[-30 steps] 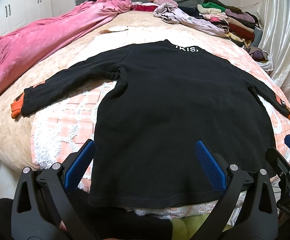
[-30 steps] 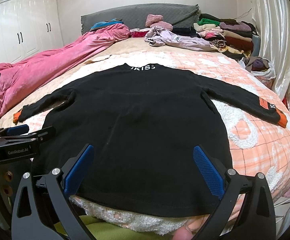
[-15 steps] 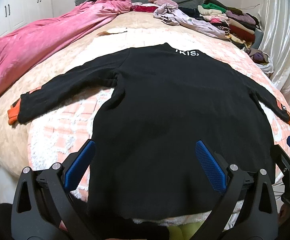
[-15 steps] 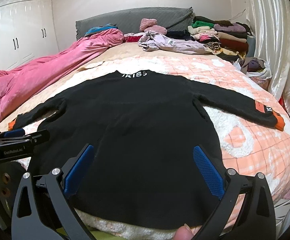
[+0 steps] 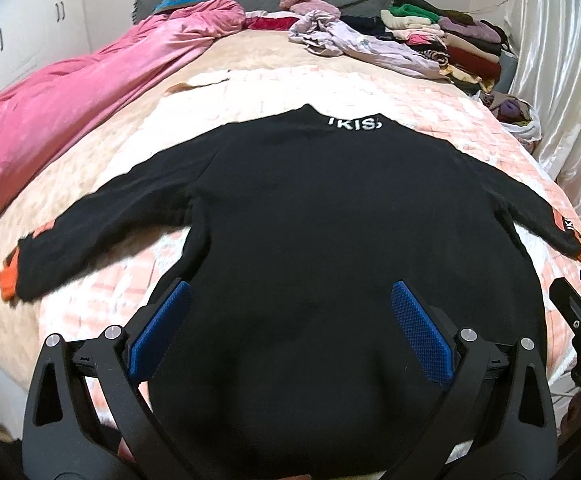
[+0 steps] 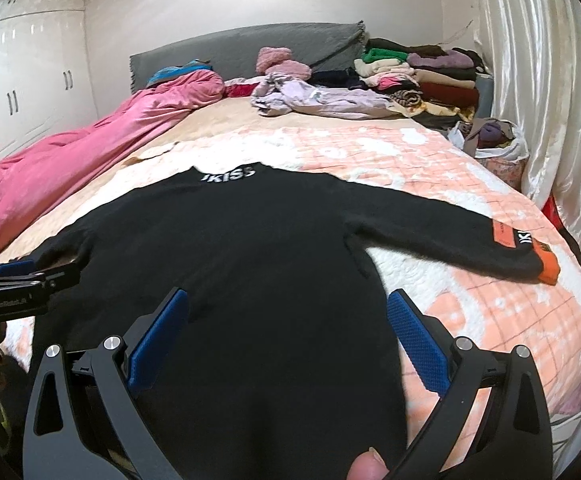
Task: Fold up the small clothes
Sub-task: 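Move the right tool to the orange cuff of a sweatshirt sleeve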
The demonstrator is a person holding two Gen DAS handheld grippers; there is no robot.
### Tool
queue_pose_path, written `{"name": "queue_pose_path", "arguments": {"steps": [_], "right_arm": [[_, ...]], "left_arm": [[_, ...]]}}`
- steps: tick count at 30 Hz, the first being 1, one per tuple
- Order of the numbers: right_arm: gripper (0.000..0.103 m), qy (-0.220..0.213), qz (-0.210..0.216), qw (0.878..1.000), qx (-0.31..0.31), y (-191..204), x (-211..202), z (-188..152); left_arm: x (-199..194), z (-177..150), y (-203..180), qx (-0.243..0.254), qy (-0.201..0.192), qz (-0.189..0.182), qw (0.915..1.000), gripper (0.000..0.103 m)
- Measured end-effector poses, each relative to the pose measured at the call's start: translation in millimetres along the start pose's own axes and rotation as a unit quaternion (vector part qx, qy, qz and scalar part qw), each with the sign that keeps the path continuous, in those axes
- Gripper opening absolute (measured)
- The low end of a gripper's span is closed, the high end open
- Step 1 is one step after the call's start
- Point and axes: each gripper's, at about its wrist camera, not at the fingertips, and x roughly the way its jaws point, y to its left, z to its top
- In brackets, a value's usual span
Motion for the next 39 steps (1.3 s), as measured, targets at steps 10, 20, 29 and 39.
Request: {"name": "queue_pose_path", "arguments": {"steps": [10, 20, 29, 39], "right_arm": [[0.099, -0.012, -0.025, 0.999, 0.031, -48.2, 14.8, 18.4], [0.099, -0.030, -0.080, 0.994, 0.073, -114.0, 26.5, 34.9], [0.099, -0.024, -0.168, 0.977, 0.125, -193.0, 37.6, 47.4], [0.099, -0.007, -0.220, 0.961, 0.169, -269.2, 41.9, 44.1]], "left_arm": [[29.2, 32.7, -16.4, 0.000, 0.012, -0.010, 0.9999, 0.094], [54.0, 56.5, -32.6, 0.021, 0.016, -0.017, 0.9995, 0.094], [72.8, 74.4, -48.1, 0.041, 0.006, -0.009, 0.9991, 0.094], [102.6, 90.6, -64.4, 0.055, 0.016, -0.024, 0.9981, 0.094]]}}
